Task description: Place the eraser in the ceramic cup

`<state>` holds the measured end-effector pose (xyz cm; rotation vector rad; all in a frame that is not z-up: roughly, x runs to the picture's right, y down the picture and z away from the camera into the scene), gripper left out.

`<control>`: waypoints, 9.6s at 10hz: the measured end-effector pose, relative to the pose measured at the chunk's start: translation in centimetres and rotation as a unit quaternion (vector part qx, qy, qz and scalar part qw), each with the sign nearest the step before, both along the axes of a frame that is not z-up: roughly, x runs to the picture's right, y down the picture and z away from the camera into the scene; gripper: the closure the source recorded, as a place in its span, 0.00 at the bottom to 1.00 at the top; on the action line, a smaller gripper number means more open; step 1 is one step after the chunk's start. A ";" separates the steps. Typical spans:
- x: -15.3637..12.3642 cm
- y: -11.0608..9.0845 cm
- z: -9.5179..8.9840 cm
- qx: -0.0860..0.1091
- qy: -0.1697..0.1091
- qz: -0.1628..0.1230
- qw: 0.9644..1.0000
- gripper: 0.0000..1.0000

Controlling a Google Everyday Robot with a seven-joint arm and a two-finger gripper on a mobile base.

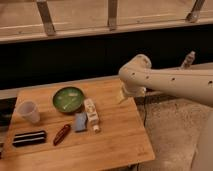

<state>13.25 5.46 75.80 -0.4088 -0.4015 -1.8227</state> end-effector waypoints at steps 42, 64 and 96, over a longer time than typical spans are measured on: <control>-32.5 1.5 -2.8 0.033 -0.318 -0.350 0.880 0.20; -52.5 16.6 -2.1 -0.018 -0.526 -0.386 0.758 0.20; -38.9 4.4 -3.4 0.255 -0.506 -0.262 0.781 1.00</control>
